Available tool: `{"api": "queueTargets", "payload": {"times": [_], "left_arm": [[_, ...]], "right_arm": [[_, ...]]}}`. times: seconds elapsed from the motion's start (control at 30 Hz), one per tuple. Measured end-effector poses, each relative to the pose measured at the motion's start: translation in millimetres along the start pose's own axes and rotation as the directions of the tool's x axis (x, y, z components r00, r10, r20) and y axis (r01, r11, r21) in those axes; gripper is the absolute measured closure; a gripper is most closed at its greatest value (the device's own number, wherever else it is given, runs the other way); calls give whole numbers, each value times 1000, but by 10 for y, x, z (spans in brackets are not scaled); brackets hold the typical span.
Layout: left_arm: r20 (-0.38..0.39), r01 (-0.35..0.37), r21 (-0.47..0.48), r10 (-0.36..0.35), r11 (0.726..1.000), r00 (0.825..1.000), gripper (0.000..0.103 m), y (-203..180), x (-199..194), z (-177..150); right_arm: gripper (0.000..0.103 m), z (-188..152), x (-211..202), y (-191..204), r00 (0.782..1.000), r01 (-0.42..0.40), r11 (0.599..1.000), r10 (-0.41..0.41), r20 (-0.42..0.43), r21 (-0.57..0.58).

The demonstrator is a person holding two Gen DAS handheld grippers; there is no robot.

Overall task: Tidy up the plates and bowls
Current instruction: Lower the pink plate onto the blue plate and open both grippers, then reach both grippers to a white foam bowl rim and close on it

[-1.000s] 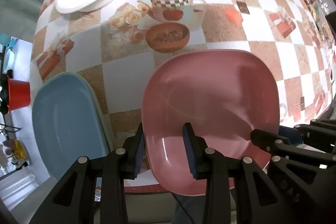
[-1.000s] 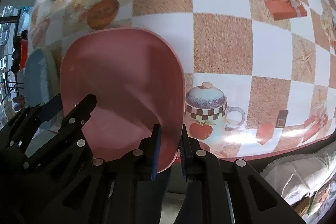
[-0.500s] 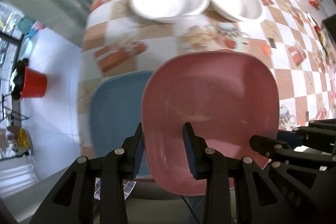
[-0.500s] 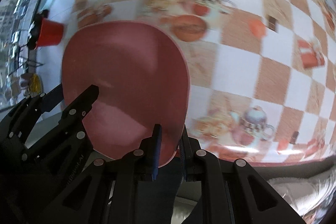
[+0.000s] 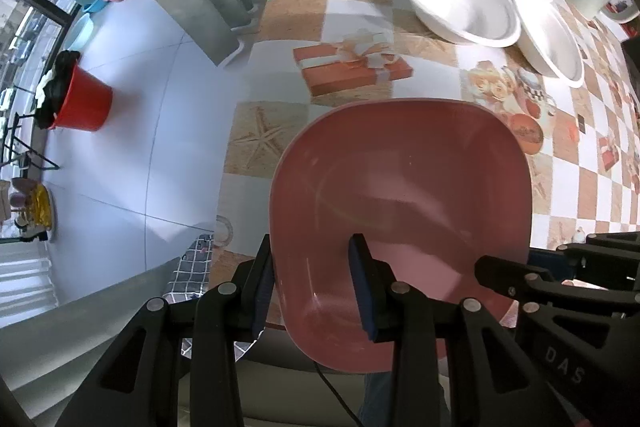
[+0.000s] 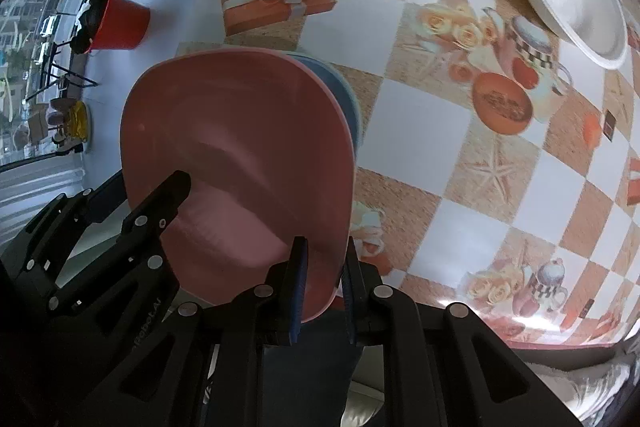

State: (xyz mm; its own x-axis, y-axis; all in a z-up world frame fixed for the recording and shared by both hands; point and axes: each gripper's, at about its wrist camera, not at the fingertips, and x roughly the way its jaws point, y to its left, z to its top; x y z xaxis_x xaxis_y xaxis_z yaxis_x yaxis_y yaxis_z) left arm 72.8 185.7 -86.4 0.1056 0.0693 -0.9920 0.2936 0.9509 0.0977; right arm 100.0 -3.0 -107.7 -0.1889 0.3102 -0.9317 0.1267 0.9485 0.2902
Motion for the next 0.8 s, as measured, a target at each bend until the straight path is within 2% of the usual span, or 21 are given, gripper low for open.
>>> {"api": "queueTargets", "payload": {"times": [0.07, 0.1, 0.17, 0.27, 0.3, 0.33, 0.4, 0.5, 0.57, 0.67, 0.8], "left_arm": [[-3, 11, -5, -11, 1000, 1000, 55, 24, 19, 5], [-3, 18, -8, -18, 1000, 1000, 47, 34, 24, 4], [4, 7, -5, -7, 1000, 1000, 40, 30, 30, 7], [5, 2, 10, -2, 1000, 1000, 31, 17, 49, 21], [-2, 16, 9, -16, 1000, 1000, 30, 26, 62, 28], [-6, 29, -1, -29, 1000, 1000, 26, 46, 72, 36], [-16, 44, -20, -44, 999, 999, 17, 74, 76, 64], [-3, 81, -21, -81, 996, 997, 16, 20, -13, 124], [20, 109, -3, -109, 994, 994, 12, -77, -102, 181], [20, 211, 28, -211, 977, 977, 0, -320, -213, 336], [11, 278, 51, -279, 959, 960, 0, -698, -344, 522]], "right_arm": [[84, 84, 56, 100, 1000, -17, 1000, 17, 2, -1], [84, 88, 54, 104, 1000, -24, 1000, 24, 5, -3], [83, 87, 36, 99, 1000, -7, 1000, 8, 14, -5], [70, 74, -33, -8, 999, -21, 999, 20, 30, 27], [53, 62, -68, -81, 999, -16, 999, 14, 42, 47], [30, 33, -127, -190, 998, -17, 998, 13, 54, 63], [15, -29, -246, -413, 995, -50, 991, 39, 92, 120], [15, -129, -390, -724, 991, -63, 977, 37, 128, 205], [15, -229, -482, -956, 988, -71, 961, 31, 152, 266], [15, -297, -566, -1195, 985, -61, 940, 2, 172, 335], [15, -400, -684, -1542, 982, -33, 919, -45, 186, 393]]}}
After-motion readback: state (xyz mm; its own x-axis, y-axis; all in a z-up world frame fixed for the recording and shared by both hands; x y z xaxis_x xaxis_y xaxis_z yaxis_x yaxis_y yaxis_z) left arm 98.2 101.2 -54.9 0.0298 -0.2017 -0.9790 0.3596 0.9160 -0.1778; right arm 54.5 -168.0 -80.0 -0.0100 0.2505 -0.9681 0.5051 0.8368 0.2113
